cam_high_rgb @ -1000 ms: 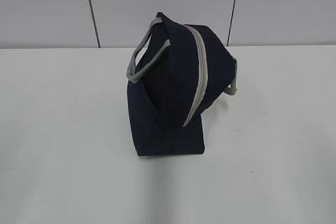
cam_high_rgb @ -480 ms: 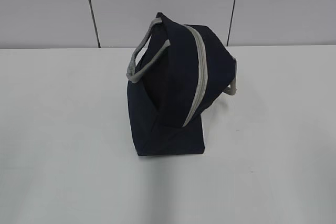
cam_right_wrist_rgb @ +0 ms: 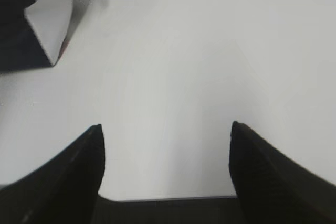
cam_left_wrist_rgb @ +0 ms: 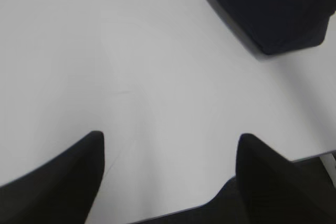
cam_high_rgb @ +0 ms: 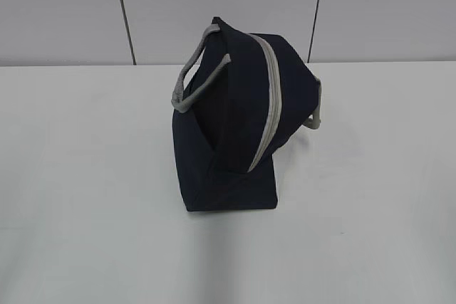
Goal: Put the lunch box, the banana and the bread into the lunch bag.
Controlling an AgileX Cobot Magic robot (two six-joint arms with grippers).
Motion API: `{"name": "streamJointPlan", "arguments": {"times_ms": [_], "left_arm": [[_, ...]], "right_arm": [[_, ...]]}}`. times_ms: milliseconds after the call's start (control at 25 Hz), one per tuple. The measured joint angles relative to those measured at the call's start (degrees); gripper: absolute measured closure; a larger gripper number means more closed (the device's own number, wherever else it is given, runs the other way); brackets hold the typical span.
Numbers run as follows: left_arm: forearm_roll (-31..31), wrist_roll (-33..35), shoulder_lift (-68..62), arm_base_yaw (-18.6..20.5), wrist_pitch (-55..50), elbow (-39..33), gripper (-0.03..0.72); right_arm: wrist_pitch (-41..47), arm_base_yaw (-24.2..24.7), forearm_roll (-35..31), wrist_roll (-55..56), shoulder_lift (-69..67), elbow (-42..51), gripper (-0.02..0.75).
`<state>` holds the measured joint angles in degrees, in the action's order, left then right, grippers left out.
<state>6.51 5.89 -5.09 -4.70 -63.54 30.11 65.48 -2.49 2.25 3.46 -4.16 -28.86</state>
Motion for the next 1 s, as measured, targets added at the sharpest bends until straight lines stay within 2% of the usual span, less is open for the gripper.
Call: {"name": "streamJointPlan", "arguments": {"times_ms": [120, 240, 1000], "left_arm": [[0.00, 0.00, 1.40, 2.95, 0.00, 0.00, 0.183], [0.00, 0.00, 2.99, 4.20, 0.00, 0.00, 0.195], [0.00, 0.00, 5.99, 4.44, -0.12, 0.00, 0.239]], "right_arm": [[0.00, 6.85, 0.03, 0.00, 3.53, 0.00, 0.194], [0.00, 9.41, 0.12, 0.11, 5.07, 0.00, 0.194], [0.00, 9.59, 0.16, 0.11, 5.22, 0.00, 0.194]]}}
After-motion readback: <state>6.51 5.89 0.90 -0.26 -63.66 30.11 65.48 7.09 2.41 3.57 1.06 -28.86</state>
